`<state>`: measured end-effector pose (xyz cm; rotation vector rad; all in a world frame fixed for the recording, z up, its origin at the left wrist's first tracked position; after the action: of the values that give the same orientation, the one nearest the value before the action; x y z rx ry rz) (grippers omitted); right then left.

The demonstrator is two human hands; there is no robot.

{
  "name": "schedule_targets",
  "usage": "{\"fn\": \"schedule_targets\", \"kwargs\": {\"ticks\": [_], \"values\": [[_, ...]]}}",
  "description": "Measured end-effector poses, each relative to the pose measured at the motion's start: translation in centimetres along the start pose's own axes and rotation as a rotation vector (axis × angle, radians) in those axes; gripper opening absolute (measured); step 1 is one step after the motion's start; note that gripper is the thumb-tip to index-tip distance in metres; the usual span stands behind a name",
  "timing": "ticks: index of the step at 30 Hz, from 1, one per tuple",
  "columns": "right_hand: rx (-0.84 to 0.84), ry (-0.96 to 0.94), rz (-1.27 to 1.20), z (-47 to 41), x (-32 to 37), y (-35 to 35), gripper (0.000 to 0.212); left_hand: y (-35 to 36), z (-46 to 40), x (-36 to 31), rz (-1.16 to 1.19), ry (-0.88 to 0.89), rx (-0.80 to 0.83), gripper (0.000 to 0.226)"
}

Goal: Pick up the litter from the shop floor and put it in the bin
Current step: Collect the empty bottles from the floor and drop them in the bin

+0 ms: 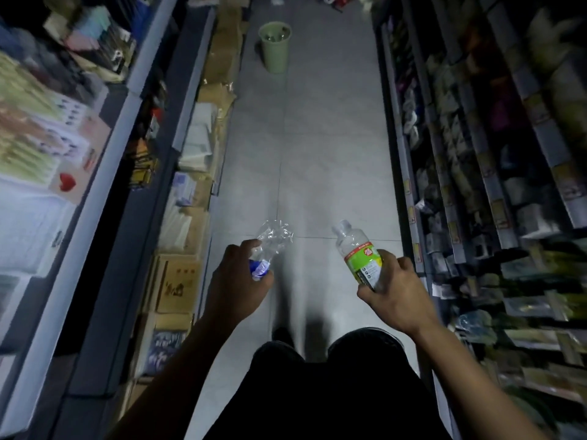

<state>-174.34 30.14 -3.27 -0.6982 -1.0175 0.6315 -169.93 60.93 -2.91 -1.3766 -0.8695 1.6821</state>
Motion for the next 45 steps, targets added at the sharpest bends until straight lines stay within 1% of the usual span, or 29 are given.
{"fn": "schedule_targets", "kwargs": {"ticks": [6,10,14,17,22,27,31,34,38,42,45], "values": [[-0.061,0.071,-0.052,-7.3,-2.7,-4.2,0.073,1.6,-10.7,-7.6,0.003,0.109,0.045,0.058],[-0.081,0.089,-0.113,-14.1,-4.7,-7.3,0.083,2.9,-17.0,-13.2,-0.01,0.166,0.036,0.059],[-0.068,0.108,-0.157,-20.7,-5.7,-10.8,0.078,3.7,-21.8,-17.8,-0.022,0.191,0.041,0.06],[-0.037,0.062,-0.145,-25.6,-5.1,-13.0,0.074,3.8,-24.9,-19.9,-0.009,0.182,0.005,0.057],[0.018,-0.037,-0.062,-33.3,-3.1,-15.7,0.075,3.6,-28.5,-21.2,0.005,0.099,-0.021,0.06],[0.06,-0.104,-0.051,-40.7,0.5,-17.0,0.07,2.7,-32.4,-20.2,0.035,-0.034,-0.091,0.061],[0.075,-0.151,-0.017,-47.1,3.7,-17.2,0.067,2.1,-37.4,-19.2,0.06,-0.083,-0.131,0.062],[0.08,-0.162,0.002,-51.8,6.2,-17.3,0.067,1.6,-42.2,-18.6,0.084,-0.085,-0.162,0.062],[0.082,-0.149,0.029,-57.2,8.7,-18.1,0.069,0.6,-49.2,-19.2,0.121,-0.086,-0.158,0.061],[0.068,-0.095,0.041,-62.3,10.2,-19.4,0.078,0.2,-56.7,-20.9,0.097,0.018,-0.108,0.061],[0.033,-0.062,0.042,-65.8,11.0,-20.5,0.08,0.1,-62.1,-22.9,0.045,0.104,-0.07,0.062]]}}
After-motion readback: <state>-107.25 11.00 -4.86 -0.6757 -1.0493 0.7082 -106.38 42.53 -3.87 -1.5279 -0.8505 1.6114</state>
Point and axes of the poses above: each hand's wrist, its own z-axis away from the middle knuckle, its own y-axis out of the palm, x = y × z, the point moved 6 cm from there along -z, towards the middle knuckle, and after that the axes turned 8 degrees about -z, right-handed, at the moved point
